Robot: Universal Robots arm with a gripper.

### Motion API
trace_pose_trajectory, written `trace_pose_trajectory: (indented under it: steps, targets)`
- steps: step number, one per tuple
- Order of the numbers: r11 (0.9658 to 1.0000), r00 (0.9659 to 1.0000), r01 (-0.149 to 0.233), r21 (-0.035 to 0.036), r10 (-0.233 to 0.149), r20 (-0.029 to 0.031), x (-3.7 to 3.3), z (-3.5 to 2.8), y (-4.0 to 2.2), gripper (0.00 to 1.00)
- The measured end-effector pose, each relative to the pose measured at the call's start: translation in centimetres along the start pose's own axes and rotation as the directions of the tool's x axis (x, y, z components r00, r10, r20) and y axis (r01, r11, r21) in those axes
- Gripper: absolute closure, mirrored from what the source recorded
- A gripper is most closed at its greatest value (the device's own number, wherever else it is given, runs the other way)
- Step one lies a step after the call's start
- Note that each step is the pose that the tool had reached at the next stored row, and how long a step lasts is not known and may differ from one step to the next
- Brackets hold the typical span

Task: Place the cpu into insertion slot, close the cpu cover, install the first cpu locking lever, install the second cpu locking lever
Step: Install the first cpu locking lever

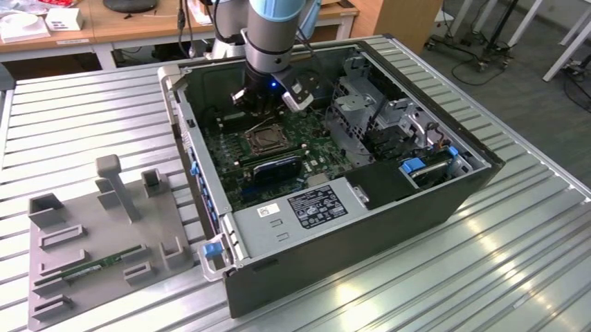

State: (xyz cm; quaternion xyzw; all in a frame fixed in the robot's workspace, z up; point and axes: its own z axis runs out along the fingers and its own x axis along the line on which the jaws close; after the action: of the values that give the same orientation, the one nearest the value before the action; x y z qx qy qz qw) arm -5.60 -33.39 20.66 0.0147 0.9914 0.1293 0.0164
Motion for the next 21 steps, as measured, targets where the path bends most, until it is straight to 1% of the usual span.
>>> trace_pose_trajectory:
  steps: [4,7,10,14,17,21]
  targets:
    - [1.0,1.0,0.0,-0.0009,0.0,-0.0002,0.36,-0.01,0.04,0.89]
    - [1.0,1.0,0.0,-0.0048,0.0,-0.0002,0.61,-0.01,0.1,0.89]
    - [1.0,1.0,0.0,-0.0085,0.0,0.0003,0.65,-0.44,0.23,0.89]
    - [0.9999,1.0,0.0,-0.0117,0.0,0.0014,0.71,-1.07,0.42,0.89]
    - [0.9998,1.0,0.0,-0.019,0.0,0.0016,0.9,-1.16,0.48,0.89]
    - [0.9996,1.0,0.0,-0.027,0.0,0.0016,1.44,-1.17,0.5,0.89]
